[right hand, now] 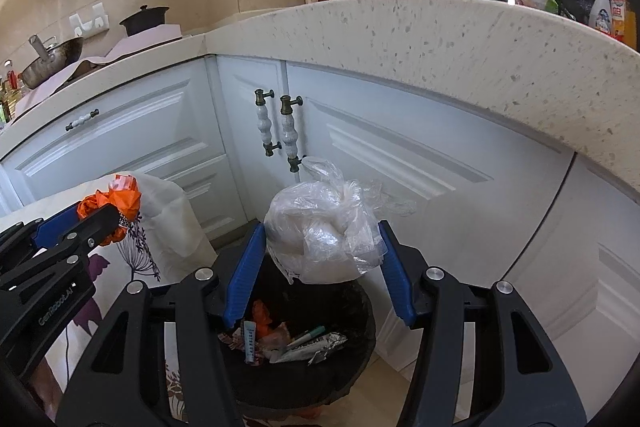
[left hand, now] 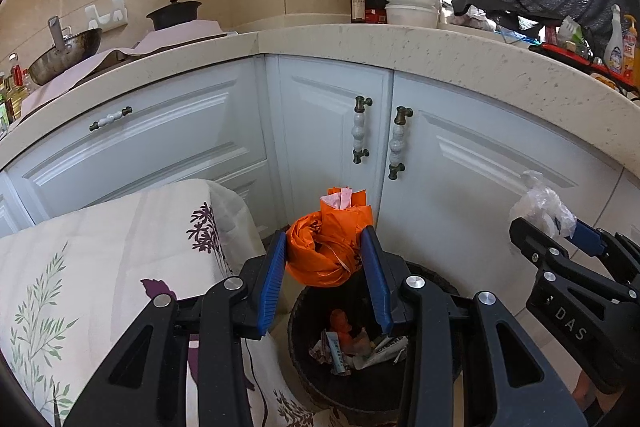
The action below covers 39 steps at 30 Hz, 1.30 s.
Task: Collect trash
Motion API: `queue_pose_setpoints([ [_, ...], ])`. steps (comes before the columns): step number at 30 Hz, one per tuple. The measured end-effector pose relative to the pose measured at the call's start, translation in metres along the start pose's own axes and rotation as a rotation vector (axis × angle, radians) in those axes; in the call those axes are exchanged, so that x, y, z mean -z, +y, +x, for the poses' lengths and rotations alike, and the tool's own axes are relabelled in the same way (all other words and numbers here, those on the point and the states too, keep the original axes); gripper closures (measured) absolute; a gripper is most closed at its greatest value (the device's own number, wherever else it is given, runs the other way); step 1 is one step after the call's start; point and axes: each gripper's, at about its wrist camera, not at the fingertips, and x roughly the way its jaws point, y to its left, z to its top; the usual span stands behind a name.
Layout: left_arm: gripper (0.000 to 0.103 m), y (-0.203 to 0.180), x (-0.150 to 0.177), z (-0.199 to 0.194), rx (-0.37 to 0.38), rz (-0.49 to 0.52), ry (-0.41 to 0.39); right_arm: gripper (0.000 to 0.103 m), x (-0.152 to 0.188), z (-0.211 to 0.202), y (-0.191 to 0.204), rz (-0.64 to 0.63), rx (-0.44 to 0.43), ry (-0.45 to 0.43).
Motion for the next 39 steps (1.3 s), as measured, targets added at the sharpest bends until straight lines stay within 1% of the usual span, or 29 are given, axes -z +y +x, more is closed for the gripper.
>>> queue_pose_setpoints([
  [8, 0.064, -0.003, -0.001, 0.009, -0.006, -0.002, -0.004, 0.048, 0.004, 0.015, -0.001, 0.005, 0.008, 0.011],
  [11, 0.063, -0.003, -0.002, 0.012, -0.004, -0.006, -0.003, 0.042, 0.003, 0.018, -0.002, 0.007, 0.013, -0.002],
  [12, 0.063, -0.003, -0.002, 0.012, -0.005, -0.007, -0.003, 0.042, 0.003, 0.019, -0.002, 0.008, 0.013, -0.004],
  [14, 0.055, -0.002, -0.004, 0.013, -0.009, -0.01, -0.006, 0.04, 0.002, 0.02, -0.002, 0.01, 0.013, -0.006],
  [16, 0.052, -0.002, -0.005, 0.013, -0.01, -0.013, -0.011, 0.038, 0.001, 0.019, -0.003, 0.012, 0.016, -0.011],
  [19, 0.049, -0.002, -0.006, 0.013, -0.009, -0.014, -0.013, 0.038, 0.0, 0.019, -0.003, 0.012, 0.016, -0.013],
  [21, 0.045, -0.001, -0.007, 0.013, -0.01, -0.015, -0.015, 0.038, 0.0, 0.017, -0.003, 0.008, 0.017, -0.015],
  [23, 0.038, 0.0, -0.007, 0.012, -0.007, -0.021, -0.017, 0.038, -0.001, 0.015, -0.004, 0.008, 0.019, -0.017],
  [34, 0.029, 0.001, -0.01, 0.006, -0.001, -0.033, -0.03, 0.036, -0.003, 0.011, -0.006, 0.015, 0.036, -0.019],
  [39, 0.026, 0.004, -0.011, 0.0, -0.009, -0.029, -0.037, 0.032, -0.004, 0.007, -0.005, 0.016, 0.04, -0.019],
])
